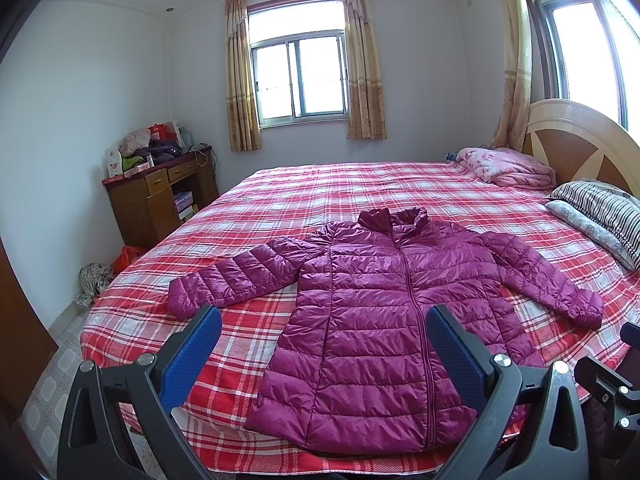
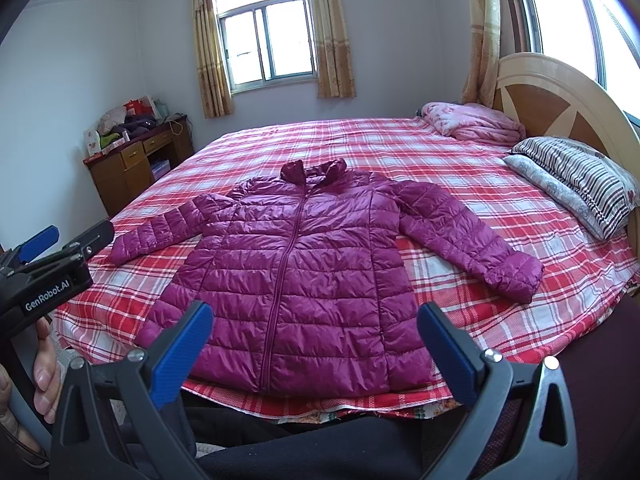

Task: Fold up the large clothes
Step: 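Grasp the jacket sleeve with the right tool and lift it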

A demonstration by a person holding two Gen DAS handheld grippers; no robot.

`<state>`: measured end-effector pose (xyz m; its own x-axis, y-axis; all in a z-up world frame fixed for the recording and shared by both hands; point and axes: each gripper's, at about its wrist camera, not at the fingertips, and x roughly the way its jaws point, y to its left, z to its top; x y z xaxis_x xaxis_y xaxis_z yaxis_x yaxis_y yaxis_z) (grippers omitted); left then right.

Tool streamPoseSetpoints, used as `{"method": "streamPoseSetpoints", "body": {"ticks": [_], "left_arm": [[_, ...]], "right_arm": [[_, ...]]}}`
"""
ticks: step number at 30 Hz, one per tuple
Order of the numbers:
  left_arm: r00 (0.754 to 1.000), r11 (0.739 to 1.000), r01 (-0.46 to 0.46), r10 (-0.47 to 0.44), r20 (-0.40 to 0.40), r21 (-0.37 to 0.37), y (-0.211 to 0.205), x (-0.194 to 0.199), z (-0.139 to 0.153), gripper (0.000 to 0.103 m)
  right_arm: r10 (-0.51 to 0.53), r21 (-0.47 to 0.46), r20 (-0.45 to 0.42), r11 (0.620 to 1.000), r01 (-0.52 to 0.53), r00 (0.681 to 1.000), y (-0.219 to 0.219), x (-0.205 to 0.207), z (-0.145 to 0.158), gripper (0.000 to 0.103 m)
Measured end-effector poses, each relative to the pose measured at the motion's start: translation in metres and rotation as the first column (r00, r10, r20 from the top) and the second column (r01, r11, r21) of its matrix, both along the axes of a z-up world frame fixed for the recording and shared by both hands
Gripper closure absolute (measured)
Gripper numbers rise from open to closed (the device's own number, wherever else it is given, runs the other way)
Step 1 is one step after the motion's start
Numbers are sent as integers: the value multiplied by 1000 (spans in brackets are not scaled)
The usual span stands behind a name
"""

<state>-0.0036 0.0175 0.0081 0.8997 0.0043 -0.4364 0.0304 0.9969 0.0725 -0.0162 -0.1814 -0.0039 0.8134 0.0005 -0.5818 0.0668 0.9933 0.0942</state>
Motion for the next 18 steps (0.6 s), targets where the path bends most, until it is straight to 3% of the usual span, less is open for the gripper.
{"method": "streamPoseSetpoints", "body": {"ticks": [8,11,13,18], "left_arm": [[999,1000,-18,19,-28,12,4,32,-19,1],[998,996,-68,68,10,54,5,50,-29,1],[997,994,-80,80,-5,70,5,64,-36,1],[996,997,-61,63,-62,38,3,111,-63,1]], "right_arm": [[-15,-25,28,1000,16,1000,-24,25,-18,0],[-86,-19,-8,996,86,996,-55,50,-39,0],[-127,0,-36,992,127,991,-76,61,-49,0],[-308,42,-124,948,315,943,-162,87,-91,4]]}}
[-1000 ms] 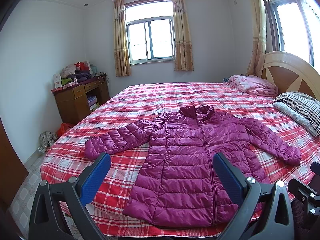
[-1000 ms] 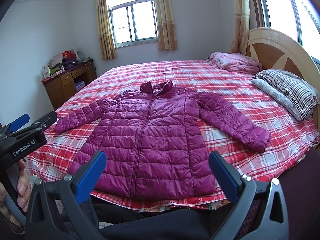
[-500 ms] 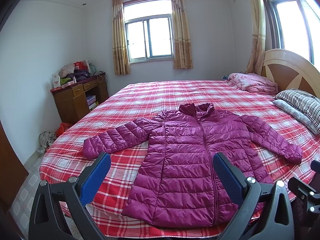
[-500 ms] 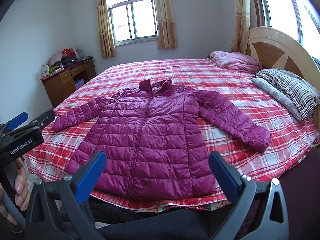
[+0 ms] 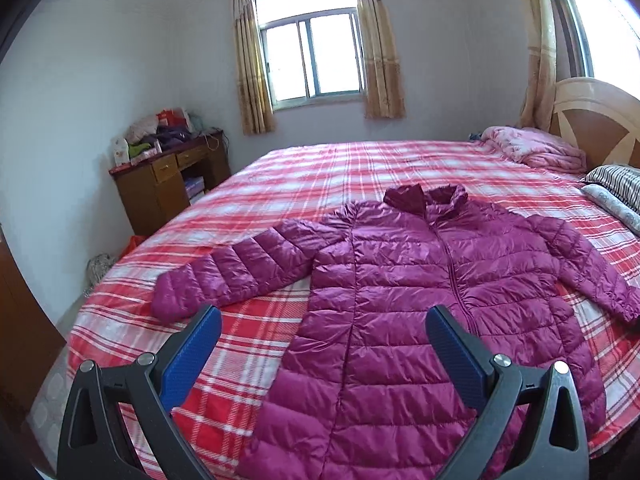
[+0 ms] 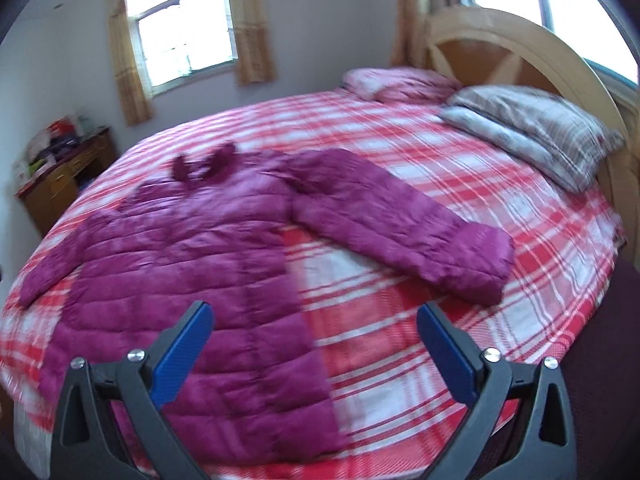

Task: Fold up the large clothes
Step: 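Grasp the jacket sleeve with the right tool and lift it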

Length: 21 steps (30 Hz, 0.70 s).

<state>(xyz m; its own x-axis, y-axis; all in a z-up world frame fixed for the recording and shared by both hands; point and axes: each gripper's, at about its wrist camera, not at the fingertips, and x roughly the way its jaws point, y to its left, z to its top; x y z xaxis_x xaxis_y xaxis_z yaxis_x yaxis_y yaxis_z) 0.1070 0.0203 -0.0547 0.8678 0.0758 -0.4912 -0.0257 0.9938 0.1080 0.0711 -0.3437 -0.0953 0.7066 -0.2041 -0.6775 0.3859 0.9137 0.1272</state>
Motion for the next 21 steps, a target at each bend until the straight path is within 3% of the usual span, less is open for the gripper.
{"method": "streamPoseSetpoints", "body": {"ticks": [5,10,12,19,20,21], "left_arm": [[999,999,-23,24,-22,34,-12,55,-29,1],[998,997,-52,54,-41,59,-16,104,-49,1],[997,995,-66,69,-43,71,-15,122,-55,1],[988,989,-116,124,-88,91,-9,177,-80,1],[987,989,-114,123,-104,92,-9,186,-84,1],[986,989,-114,125,-114,94,-9,191,-86,1]], "right_arm": [[-165,70,-83,983,170,983,-73,10,-32,17],[-291,111,-99,947,301,952,-129,12,-41,22],[-317,129,-116,935,330,941,-146,15,-45,29],[-341,40,-163,935,351,926,-158,31,-54,35],[-333,28,-157,939,342,930,-157,32,-53,48],[-320,31,-160,944,328,934,-158,35,-55,73]]}}
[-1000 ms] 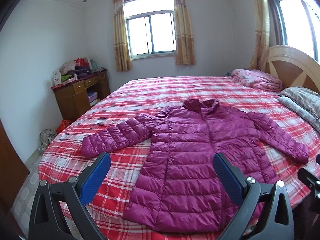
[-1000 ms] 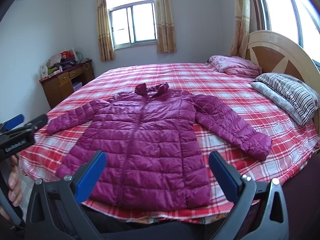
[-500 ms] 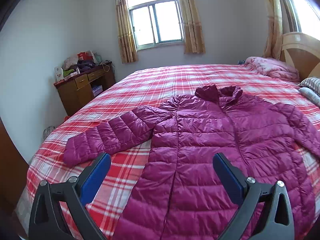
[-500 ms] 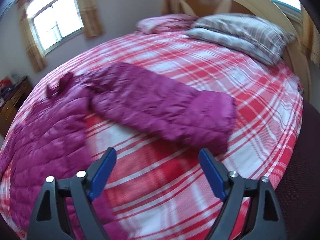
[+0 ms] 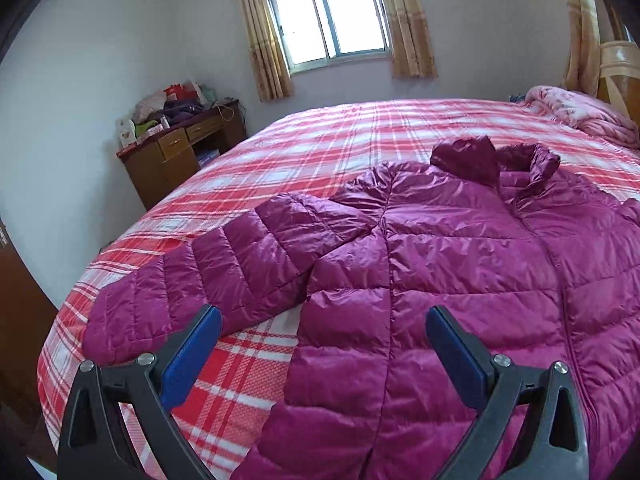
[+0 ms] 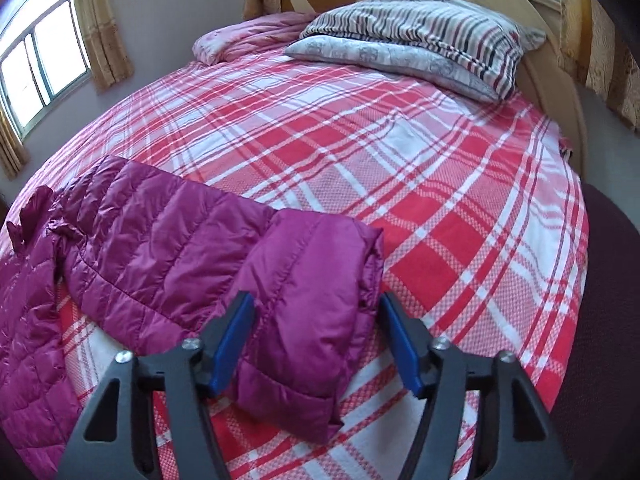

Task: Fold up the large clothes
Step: 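Grasp the jacket sleeve with the right tool and lift it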

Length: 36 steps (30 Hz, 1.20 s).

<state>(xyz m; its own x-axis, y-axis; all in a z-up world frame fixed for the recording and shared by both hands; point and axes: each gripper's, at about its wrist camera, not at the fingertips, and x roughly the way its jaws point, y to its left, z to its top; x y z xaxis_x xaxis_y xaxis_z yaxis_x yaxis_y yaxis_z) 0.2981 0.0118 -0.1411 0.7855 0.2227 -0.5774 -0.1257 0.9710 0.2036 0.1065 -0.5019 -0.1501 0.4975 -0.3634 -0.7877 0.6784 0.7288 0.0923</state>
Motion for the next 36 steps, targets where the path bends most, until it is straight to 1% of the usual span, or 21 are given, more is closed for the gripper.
{"method": "streamPoseSetpoints", "body": {"ticks": [1,3,5,7,9,12,14,19,23,26,29,32,36], "left_arm": [[1000,1000,-5,5,-9,2,0,6,-3,1],[1000,1000,-4,4,-21,1,1,14,-6,1],[999,1000,-6,7,-34,1,2,21,-8,1],[999,1000,-11,11,-36,-4,4,26,-9,1],[999,1000,-23,22,-35,-20,9,30,-10,1],[998,998,-32,30,-48,-48,15,32,-13,1],[998,997,-31,28,-55,-67,18,32,-15,1],[998,994,-45,40,-55,-95,24,33,-17,1],[997,993,-47,40,-64,-112,27,32,-19,1],[997,992,-48,39,-73,-119,28,32,-23,1],[996,990,-49,39,-79,-129,30,32,-25,1],[996,990,-52,42,-80,-133,33,33,-25,1],[995,987,-60,47,-92,-150,37,35,-28,1]], "right_arm": [[25,26,-16,999,-24,1000,-1,4,-3,80],[29,26,-13,999,-29,999,-3,5,-3,86],[36,-3,-15,999,-36,999,-4,7,0,88],[23,-29,7,999,-23,1000,-6,7,9,89],[15,-64,34,998,-13,999,-7,8,22,90],[22,-143,74,990,-12,997,-2,15,49,90],[41,-212,106,977,-17,994,5,23,73,90],[116,-343,169,938,-52,979,33,44,118,90],[223,-429,206,896,-117,953,71,60,148,90],[298,-463,221,870,-169,929,98,75,161,90],[360,-488,226,846,-215,905,122,83,168,90],[433,-522,218,809,-271,874,150,96,175,90],[504,-548,200,768,-330,840,181,109,172,90]]}}
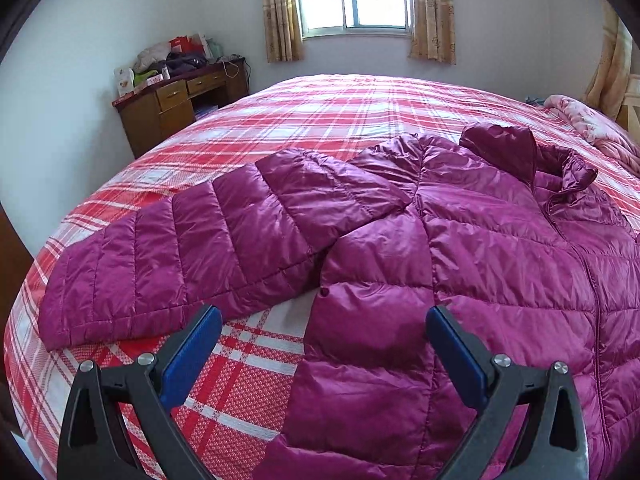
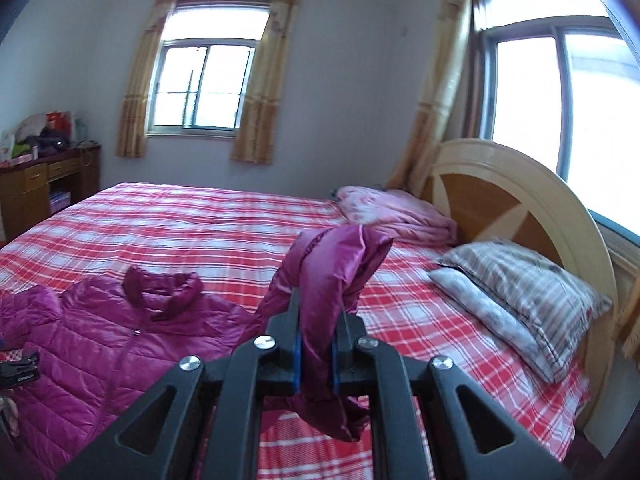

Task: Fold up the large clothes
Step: 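Grasp the jacket sleeve with the right tool and lift it, then carry the sleeve across the jacket body with the right tool and release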

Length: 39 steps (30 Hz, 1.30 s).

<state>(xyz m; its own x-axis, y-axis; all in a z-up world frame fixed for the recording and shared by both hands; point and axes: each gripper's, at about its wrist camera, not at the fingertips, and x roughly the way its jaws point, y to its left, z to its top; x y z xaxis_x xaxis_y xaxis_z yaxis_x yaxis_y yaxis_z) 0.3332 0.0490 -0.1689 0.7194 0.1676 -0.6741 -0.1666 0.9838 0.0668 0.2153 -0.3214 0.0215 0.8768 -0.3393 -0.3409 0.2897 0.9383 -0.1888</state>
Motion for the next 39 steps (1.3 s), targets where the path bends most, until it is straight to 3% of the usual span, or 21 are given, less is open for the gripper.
{"method": "streamPoseSetpoints", "body": {"ticks": [10,20,37,39], "left_arm": [[1000,1000,3,-3,-11,-8,1,2,-5,1],[1000,1000,-19,19,-7,0,11,1,-1,1],[998,997,-67,67,5,33,27,-1,13,1],[998,997,-67,67,8,41,25,-1,14,1]], "right_arm": [[144,-44,-59,988,-147,988,57,34,-25,90],[284,-40,-153,955,-293,947,123,66,-70,90],[466,34,-325,875,-482,823,199,83,-165,90],[482,47,-346,866,-498,805,201,82,-171,86]]}}
